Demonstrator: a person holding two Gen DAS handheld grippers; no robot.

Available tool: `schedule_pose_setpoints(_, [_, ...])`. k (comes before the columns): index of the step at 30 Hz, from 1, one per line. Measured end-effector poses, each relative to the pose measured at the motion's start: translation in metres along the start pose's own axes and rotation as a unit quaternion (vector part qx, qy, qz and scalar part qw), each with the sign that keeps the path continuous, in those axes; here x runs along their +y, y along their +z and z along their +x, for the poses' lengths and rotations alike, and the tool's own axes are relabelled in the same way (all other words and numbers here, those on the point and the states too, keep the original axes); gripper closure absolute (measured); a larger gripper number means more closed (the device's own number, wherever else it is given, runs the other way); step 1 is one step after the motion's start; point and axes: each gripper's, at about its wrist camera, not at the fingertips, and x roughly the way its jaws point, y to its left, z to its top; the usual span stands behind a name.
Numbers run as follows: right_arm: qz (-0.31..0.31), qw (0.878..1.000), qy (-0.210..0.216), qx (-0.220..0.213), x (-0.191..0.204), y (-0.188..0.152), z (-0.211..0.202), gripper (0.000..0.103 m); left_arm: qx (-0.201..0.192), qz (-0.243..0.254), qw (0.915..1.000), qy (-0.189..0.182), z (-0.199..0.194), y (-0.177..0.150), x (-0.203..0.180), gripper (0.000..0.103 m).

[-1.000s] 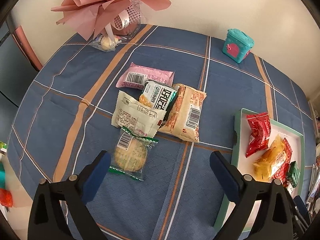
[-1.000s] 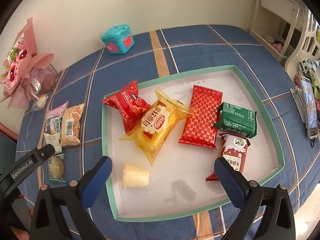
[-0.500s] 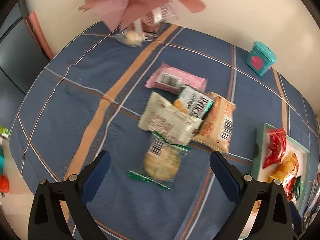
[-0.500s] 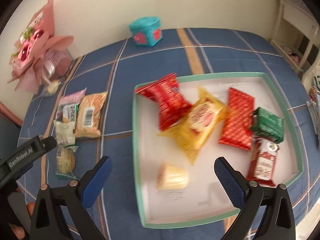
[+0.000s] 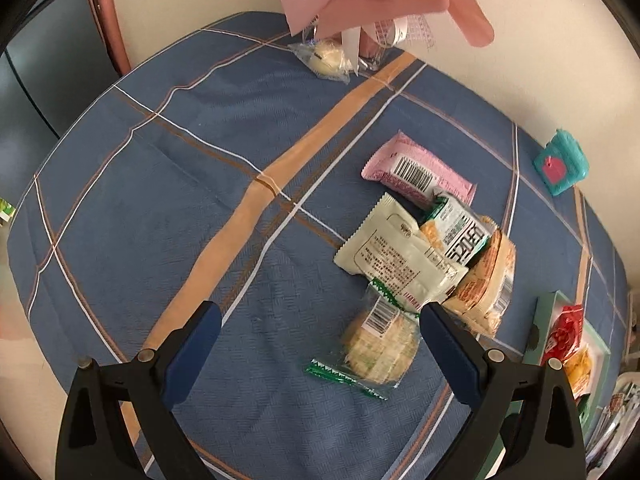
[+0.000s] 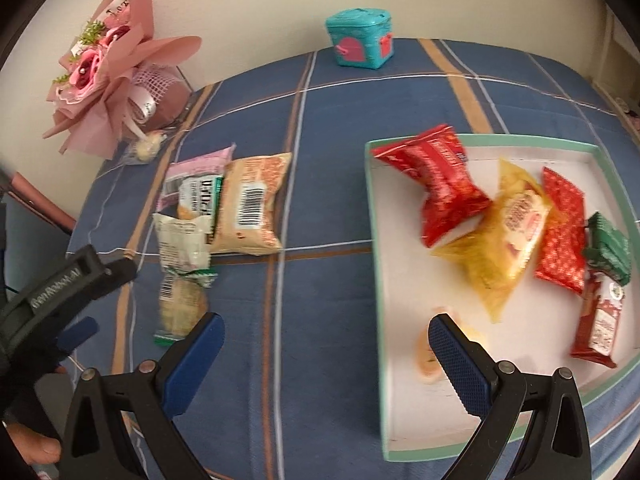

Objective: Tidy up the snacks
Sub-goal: 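Lower the left tool onto the round biscuit pack while the right tool approaches the tan bread pack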

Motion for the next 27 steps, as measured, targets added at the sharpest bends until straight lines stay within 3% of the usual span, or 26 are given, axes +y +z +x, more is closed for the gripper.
schedule_pose_setpoints(14, [0.019,0.998,0.041,-0.032,0.005,0.033,0.011,0.000,0.053,0.028,0.9981,-0.014,0.020,-0.006,-0.016,0.004])
schedule_pose_setpoints(20, [0.023,0.998,0.056,-0.031,0.007,0.044,0.023,0.008,0.066,0.062,0.9957,-0.021,0.025,-0.011,-0.031,0.005])
schedule_pose_setpoints(22, [0.023,0.998,0.059,-0.029,0.009,0.046,0.027,0.009,0.068,0.069,0.9951,-0.022,0.026,-0.013,-0.035,0.008])
schedule_pose_setpoints(24, [0.021,0.997,0.063,-0.028,0.012,0.047,0.029,0.010,0.072,0.071,0.9946,-0.023,0.028,-0.012,-0.036,0.019])
schedule_pose_setpoints(27, [0.017,0.997,0.066,-0.027,0.015,0.049,0.032,0.011,0.077,0.076,0.9938,-0.025,0.032,-0.012,-0.038,0.025])
